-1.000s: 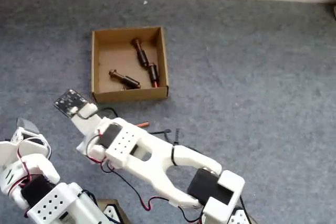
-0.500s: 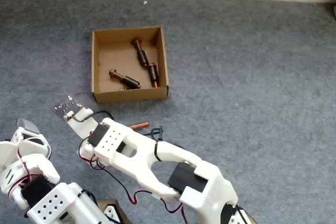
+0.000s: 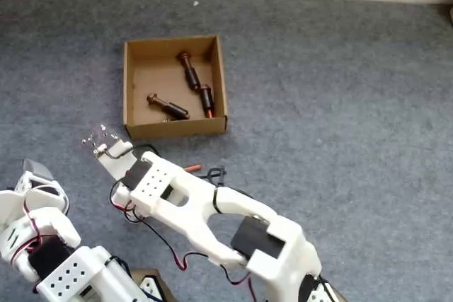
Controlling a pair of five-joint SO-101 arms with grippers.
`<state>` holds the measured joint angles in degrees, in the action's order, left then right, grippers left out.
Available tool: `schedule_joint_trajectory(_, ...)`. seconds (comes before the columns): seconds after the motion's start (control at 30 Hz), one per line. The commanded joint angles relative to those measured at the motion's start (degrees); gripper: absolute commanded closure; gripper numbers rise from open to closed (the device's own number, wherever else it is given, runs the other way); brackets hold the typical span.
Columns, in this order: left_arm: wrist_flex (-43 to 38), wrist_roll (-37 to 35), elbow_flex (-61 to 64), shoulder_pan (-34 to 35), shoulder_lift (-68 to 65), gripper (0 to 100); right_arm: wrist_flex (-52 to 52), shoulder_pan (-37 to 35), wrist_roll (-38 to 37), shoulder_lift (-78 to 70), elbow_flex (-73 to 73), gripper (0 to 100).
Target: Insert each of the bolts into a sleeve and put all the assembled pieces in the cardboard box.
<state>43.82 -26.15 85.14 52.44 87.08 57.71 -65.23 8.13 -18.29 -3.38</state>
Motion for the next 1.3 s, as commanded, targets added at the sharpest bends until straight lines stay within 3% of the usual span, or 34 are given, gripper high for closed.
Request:
schedule_joint_trajectory(0.0,-1.32,-0.26,-0.84,-3.74,0.48,78,1.71,2.95,0.62,11.38,-0.04,99.4)
schedule_joint_trajectory(0.17,-1.32,0.7,-1.19,-8.04,0.48,78,1.89,5.67,0.7,23.25,-6.64,99.4)
schedule_joint_trajectory(0.33,-1.05,12.75,-0.84,-22.2,0.48,78,1.98,7.78,0.7,34.42,-14.73,99.4)
schedule_joint_trajectory(0.5,0.79,18.37,-2.24,-33.63,-0.04,78,2.07,13.85,0.7,47.52,-27.03,99.4)
schedule_joint_trajectory(0.73,15.3,19.08,-13.05,-48.04,-0.22,77,1.71,23.69,0.97,65.01,-42.77,99.4)
schedule_joint_trajectory(0.87,21.71,18.99,-18.68,-55.34,-0.31,77,0.57,31.78,6.51,70.29,-49.01,99.4)
schedule_joint_trajectory(1.03,24.35,18.73,-23.25,-58.33,-5.58,77,-9.8,42.77,8.0,71.34,-58.95,99.4)
schedule_joint_trajectory(1.27,24.44,13.63,-34.77,-58.42,-31.96,78,-25.8,48.48,11.6,71.34,-71.25,99.4)
